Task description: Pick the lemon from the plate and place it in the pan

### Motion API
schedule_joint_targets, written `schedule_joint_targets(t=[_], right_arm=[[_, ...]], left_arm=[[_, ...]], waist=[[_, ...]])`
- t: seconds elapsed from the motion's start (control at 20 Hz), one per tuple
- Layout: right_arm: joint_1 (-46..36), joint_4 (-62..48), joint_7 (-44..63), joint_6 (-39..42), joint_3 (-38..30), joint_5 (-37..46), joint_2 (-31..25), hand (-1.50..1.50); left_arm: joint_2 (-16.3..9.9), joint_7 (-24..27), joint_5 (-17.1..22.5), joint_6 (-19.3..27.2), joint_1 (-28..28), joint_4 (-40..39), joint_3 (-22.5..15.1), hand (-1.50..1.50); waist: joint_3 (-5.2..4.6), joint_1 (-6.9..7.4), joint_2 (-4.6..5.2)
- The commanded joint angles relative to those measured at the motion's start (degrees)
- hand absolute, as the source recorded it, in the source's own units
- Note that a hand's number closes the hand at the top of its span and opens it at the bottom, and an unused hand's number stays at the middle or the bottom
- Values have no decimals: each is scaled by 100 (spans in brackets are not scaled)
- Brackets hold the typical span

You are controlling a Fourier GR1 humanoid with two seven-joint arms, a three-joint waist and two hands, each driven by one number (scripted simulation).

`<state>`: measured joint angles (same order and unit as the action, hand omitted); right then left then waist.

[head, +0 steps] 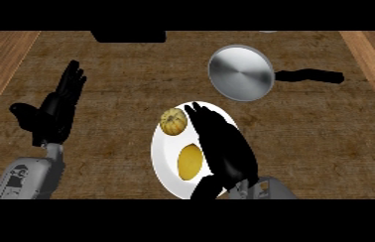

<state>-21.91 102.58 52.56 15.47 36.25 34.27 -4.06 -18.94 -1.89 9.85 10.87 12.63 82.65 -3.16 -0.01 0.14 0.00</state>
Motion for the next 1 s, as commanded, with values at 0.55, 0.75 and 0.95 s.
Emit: schedule_joint_targets(t=[0.55,0.75,0.95], right_arm=[[141,-1176,-273,426,350,860,274,-150],[195,-978,121,578,559,878,402,-150],[-135,-1349,255,753,352,668,403,-150]], left_arm=[[289,112,-247,-281,86,-147,332,0],[686,72,-606,-10,-85,40,31,0],[306,-334,-442,-346,-43,280,361,0]], waist=[[-1,-8,6],[0,-14,-3],[1,9,-2]])
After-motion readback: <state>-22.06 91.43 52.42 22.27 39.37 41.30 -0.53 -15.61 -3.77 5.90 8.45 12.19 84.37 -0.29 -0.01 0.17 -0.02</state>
